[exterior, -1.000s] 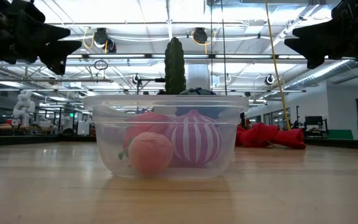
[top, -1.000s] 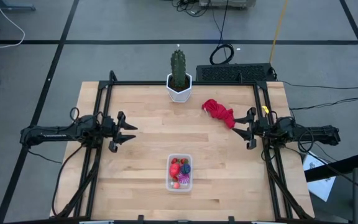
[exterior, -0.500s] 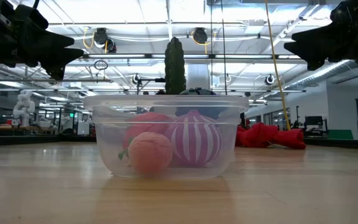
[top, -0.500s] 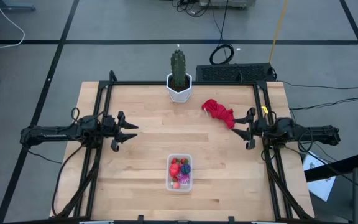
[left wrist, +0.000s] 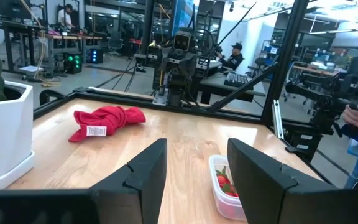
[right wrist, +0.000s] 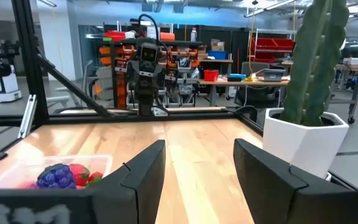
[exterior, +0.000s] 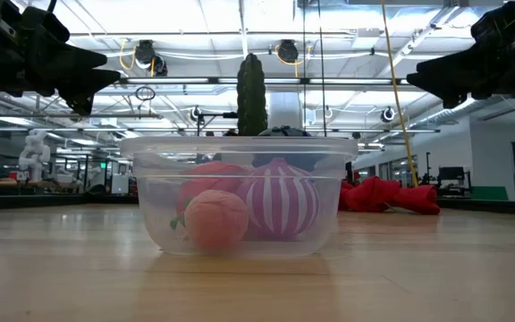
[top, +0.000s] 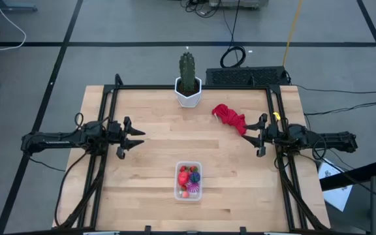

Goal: Pick and placing Produce into tupperware
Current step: Return to Home Position

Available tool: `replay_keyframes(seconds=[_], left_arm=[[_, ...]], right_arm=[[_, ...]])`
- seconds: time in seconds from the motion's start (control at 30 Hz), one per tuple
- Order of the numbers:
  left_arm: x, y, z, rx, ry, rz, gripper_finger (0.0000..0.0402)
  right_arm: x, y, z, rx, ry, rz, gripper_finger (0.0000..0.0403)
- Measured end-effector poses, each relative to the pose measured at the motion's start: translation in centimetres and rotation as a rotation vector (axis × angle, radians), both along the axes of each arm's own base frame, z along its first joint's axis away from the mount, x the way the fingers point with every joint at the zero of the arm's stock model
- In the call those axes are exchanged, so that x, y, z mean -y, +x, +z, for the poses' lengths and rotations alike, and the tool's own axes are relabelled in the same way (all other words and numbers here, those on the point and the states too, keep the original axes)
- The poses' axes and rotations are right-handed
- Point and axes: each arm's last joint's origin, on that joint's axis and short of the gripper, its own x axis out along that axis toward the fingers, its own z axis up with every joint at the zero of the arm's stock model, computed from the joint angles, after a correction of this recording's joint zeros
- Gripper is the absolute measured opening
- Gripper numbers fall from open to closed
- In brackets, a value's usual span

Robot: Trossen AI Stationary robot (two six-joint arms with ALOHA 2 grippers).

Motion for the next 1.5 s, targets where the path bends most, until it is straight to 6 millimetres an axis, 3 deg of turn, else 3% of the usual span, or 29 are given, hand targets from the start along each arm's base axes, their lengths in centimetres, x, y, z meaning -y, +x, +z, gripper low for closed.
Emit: replay_keyframes(seconds=[1.5], left_arm=[[0.00,0.00,0.01,-0.002,-0.060,-0.002,0.0175]], right_arm=[[-0.01,0.01,-0.01,0.001,0.000,0.002,0.0183]])
